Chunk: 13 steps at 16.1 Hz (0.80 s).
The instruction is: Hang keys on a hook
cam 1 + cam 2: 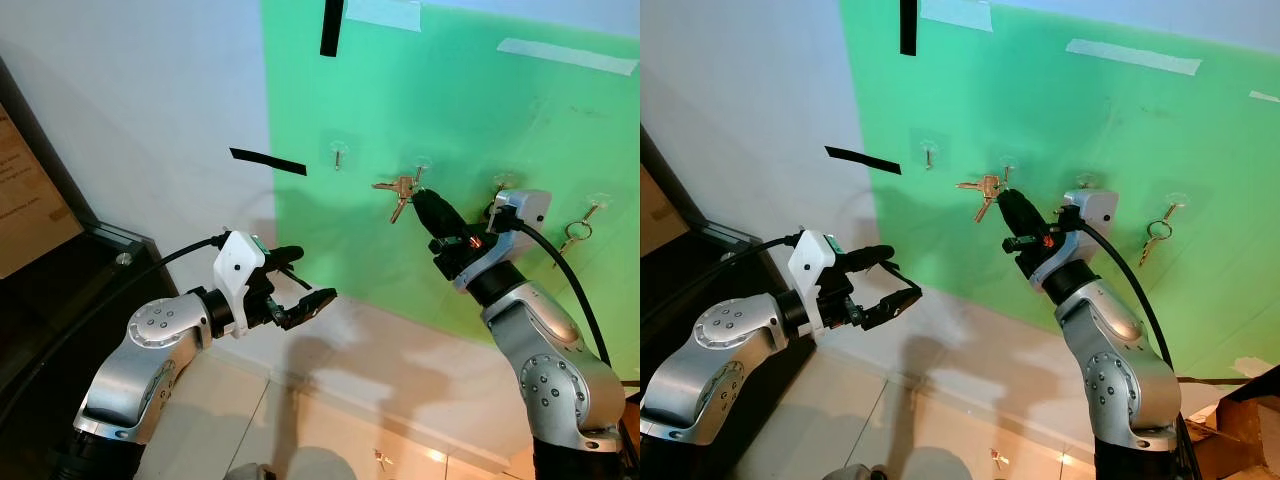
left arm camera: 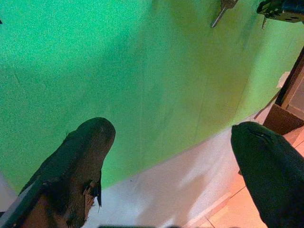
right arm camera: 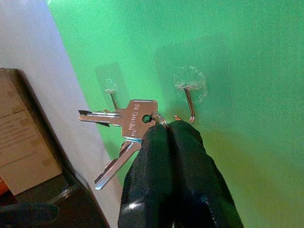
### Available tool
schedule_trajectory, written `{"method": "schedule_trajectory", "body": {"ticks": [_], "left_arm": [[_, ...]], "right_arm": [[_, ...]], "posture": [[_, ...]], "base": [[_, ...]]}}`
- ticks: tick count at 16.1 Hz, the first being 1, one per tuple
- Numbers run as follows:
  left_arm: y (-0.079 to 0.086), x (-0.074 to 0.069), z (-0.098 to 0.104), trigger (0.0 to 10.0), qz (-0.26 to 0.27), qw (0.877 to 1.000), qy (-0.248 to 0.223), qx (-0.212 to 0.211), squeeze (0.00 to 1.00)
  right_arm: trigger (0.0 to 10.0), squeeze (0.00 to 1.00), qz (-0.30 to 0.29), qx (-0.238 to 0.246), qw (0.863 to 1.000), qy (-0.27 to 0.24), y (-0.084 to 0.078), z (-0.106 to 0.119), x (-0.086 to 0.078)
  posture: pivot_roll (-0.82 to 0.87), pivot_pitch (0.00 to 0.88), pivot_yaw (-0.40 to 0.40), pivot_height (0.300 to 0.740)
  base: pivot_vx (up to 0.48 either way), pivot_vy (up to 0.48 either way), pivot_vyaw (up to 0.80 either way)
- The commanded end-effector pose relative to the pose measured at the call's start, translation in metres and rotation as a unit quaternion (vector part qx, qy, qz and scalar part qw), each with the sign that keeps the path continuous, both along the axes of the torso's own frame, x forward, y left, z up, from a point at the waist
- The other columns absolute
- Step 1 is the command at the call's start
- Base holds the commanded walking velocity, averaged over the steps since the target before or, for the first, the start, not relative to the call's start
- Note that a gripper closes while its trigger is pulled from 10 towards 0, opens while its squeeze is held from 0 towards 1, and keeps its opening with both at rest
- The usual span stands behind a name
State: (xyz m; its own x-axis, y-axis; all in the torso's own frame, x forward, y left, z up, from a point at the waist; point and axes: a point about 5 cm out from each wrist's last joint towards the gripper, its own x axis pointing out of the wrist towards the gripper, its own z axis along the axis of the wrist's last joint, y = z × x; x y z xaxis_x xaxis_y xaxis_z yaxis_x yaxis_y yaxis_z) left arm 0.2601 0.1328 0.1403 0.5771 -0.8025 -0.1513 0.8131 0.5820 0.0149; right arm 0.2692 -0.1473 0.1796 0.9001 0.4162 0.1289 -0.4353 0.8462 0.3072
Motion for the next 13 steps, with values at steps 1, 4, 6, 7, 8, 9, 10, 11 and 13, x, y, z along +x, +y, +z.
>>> {"method": "schedule_trajectory", "body": {"ticks": [1, 4, 6, 7, 8, 9, 10, 11, 13], "left_arm": [[-0.003, -0.002, 0.004, 10.0, -0.010, 1.000, -0.008, 0.002, 0.00], [-0.003, -0.002, 0.004, 10.0, -0.010, 1.000, -0.008, 0.002, 0.00], [-0.003, -0.002, 0.004, 10.0, -0.010, 1.000, -0.008, 0.002, 0.00], [-0.003, -0.002, 0.004, 10.0, -0.010, 1.000, -0.008, 0.002, 0.00], [-0.003, -0.003, 0.003, 10.0, -0.013, 1.000, -0.005, 0.005, 0.00], [-0.002, -0.004, 0.002, 10.0, -0.015, 1.000, -0.001, 0.008, 0.00], [-0.002, -0.003, 0.002, 10.0, -0.015, 1.000, -0.001, 0.009, 0.00], [-0.002, -0.003, 0.002, 10.0, -0.014, 1.000, -0.001, 0.009, 0.00], [-0.002, -0.002, 0.003, 10.0, -0.013, 1.000, -0.003, 0.010, 0.00]], "right_arm": [[10.0, 0.00, 0.001, 0.005, 1.000, -0.006, -0.001, 0.004, -0.001], [10.0, 0.00, 0.001, 0.005, 1.000, -0.006, -0.001, 0.004, -0.001], [10.0, 0.00, 0.001, 0.005, 1.000, -0.006, -0.001, 0.004, -0.001], [10.0, 0.00, 0.001, 0.005, 1.000, -0.006, -0.001, 0.004, -0.001], [10.0, 0.00, -0.002, 0.011, 1.000, 0.016, 0.000, 0.002, 0.004], [10.0, 0.00, -0.010, 0.014, 0.999, 0.042, 0.000, -0.002, 0.010], [10.0, 0.00, -0.012, 0.014, 0.999, 0.047, 0.001, -0.002, 0.012], [10.0, 0.00, -0.013, 0.015, 0.999, 0.047, 0.001, -0.002, 0.013], [10.0, 0.00, -0.017, 0.017, 0.999, 0.045, 0.000, -0.001, 0.014]], "posture": [[-0.06, 0.000, 0.022, 0.740], [-0.06, 0.000, 0.022, 0.740], [-0.06, 0.000, 0.022, 0.740], [-0.06, 0.000, 0.022, 0.740], [-0.05, 0.000, 0.019, 0.740], [-0.05, 0.000, 0.018, 0.740], [-0.05, 0.000, 0.017, 0.740], [-0.05, 0.000, 0.017, 0.740], [-0.05, 0.000, 0.017, 0.740]], "base": [[0.000, 0.000, 0.00], [0.000, 0.000, 0.00], [0.000, 0.000, 0.00], [0.000, 0.000, 0.00], [0.000, 0.000, 0.00], [0.000, 0.000, 0.00], [0.000, 0.000, 0.00], [0.000, 0.000, 0.00], [0.000, 0.000, 0.00]]}}
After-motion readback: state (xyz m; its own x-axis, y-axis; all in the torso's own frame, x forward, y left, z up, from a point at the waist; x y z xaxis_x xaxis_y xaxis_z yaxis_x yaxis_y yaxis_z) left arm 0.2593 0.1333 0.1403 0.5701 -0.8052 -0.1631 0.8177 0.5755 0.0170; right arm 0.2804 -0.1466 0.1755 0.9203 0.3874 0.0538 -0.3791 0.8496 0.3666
